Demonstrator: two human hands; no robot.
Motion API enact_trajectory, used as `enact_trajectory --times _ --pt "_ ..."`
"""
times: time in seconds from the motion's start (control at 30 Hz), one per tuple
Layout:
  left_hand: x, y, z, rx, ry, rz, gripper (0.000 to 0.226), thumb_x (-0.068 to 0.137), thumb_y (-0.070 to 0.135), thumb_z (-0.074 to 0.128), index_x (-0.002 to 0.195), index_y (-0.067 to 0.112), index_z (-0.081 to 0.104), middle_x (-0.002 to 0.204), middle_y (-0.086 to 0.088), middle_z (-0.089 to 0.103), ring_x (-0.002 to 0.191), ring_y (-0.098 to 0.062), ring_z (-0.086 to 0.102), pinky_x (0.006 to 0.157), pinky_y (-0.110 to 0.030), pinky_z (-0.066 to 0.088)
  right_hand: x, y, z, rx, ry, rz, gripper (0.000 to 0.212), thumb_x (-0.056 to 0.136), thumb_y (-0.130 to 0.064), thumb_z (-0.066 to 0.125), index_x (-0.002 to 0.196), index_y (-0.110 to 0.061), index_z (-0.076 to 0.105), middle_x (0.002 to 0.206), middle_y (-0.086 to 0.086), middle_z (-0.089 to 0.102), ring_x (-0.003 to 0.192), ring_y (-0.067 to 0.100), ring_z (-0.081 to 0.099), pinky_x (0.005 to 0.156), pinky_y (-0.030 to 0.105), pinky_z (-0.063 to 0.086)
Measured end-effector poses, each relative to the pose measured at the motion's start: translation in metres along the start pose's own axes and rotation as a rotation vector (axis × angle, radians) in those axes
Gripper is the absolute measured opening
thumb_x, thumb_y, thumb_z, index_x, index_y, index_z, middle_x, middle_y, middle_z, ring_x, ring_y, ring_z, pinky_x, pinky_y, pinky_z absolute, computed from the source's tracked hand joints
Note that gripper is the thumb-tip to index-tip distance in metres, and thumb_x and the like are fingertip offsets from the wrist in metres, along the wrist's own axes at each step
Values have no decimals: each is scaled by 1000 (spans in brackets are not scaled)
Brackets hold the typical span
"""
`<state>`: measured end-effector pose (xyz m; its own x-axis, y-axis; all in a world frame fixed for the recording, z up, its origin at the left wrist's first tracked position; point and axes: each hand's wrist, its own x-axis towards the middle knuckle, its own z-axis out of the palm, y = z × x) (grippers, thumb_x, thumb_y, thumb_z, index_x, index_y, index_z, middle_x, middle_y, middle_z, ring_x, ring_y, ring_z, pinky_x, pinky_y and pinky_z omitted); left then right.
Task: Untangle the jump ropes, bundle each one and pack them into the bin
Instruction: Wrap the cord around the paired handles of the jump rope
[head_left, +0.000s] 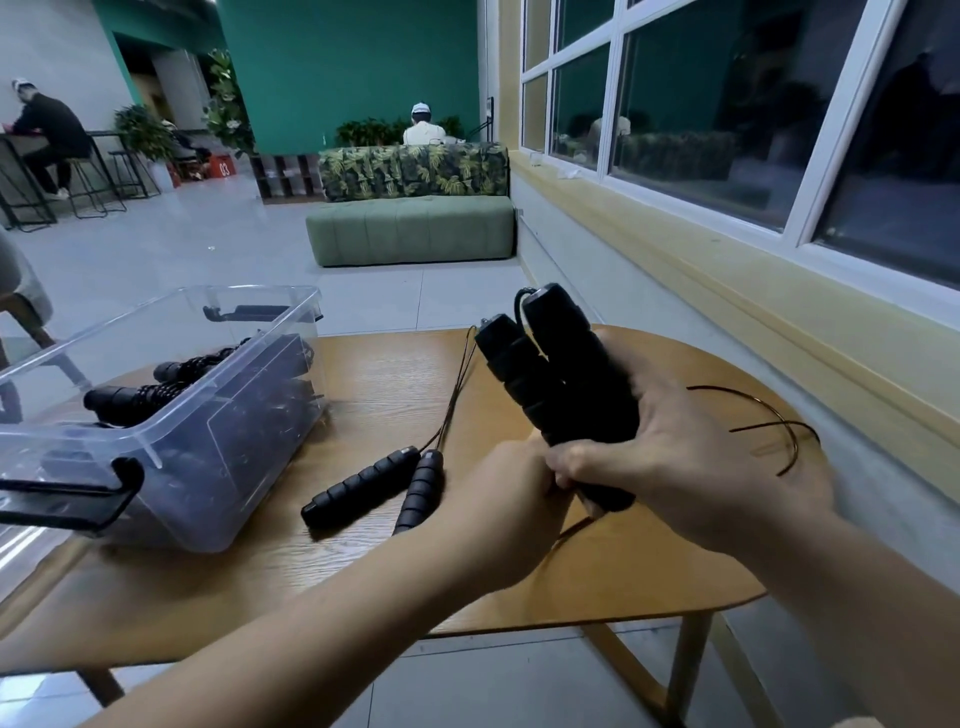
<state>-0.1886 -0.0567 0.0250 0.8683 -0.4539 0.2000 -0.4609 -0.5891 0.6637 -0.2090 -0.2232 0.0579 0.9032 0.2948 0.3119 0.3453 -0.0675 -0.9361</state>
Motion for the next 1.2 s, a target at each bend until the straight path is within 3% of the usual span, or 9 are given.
enact_trajectory --times 0.13,0.27,0.47,0.7,0.87,0.93,1.03,1.13,1.2 --pt "-7 -4 9 196 -71 -10 17 115 34 35 115 35 52 83 12 45 72 -2 48 78 -11 40 -5 2 -6 -7 -17 25 60 82 6 75 135 -15 57 118 16 74 71 35 66 57 39 54" --pt "-12 -8 5 256 -92 93 19 112 47 33 108 35 46 85 5 56 65 -8 47 65 -23 40 -1 9 -23 95 104 55 54 91 16 69 133 -14 56 112 17 73 72 33 62 56 41 52" --pt "-15 -15 -39 29 16 207 18 106 34 62 95 25 73 58 11 56 43 -7 50 44 -20 33 8 29 -54 -102 228 187 54 91 10 74 130 -22 53 112 18 72 76 33 67 63 46 57" --pt "-14 -14 -69 -83 103 221 22 98 48 69 88 31 76 71 -9 68 66 -34 59 58 -49 47 2 31 -53 -464 -212 460 61 87 -2 80 131 -35 55 112 16 70 82 26 76 68 40 63" --pt "-9 -12 -76 -128 120 221 24 84 57 74 83 33 78 68 -5 66 63 -26 55 58 -37 42 -13 9 -19 -553 -627 488 56 84 -6 79 123 -41 59 110 -1 73 93 24 76 73 39 64" --pt "-6 -16 -74 -145 112 212 26 80 58 76 80 33 77 71 -11 63 65 -26 52 60 -35 39 -18 -3 -8 -480 -750 453 51 87 -2 77 121 -37 60 112 -1 75 101 32 76 81 54 65" --pt "0 -28 -65 -181 67 212 32 85 61 73 84 29 76 75 -17 64 71 -37 54 61 -39 38 -24 -17 -5 -309 -786 377 44 91 2 75 120 -28 63 115 7 75 102 47 72 86 72 58" --pt "5 -40 -52 -217 48 172 34 95 60 69 78 30 72 68 -15 54 61 -18 44 61 -35 32 -24 -22 -13 -246 -666 332 47 88 10 76 118 -24 64 108 8 75 84 30 72 71 51 60" --pt "7 -46 -44 -197 22 125 25 99 35 67 74 39 69 63 8 56 63 -6 50 64 -32 38 -22 -21 -22 -196 -587 306 48 87 14 75 121 -19 65 110 14 74 81 28 70 66 45 56"
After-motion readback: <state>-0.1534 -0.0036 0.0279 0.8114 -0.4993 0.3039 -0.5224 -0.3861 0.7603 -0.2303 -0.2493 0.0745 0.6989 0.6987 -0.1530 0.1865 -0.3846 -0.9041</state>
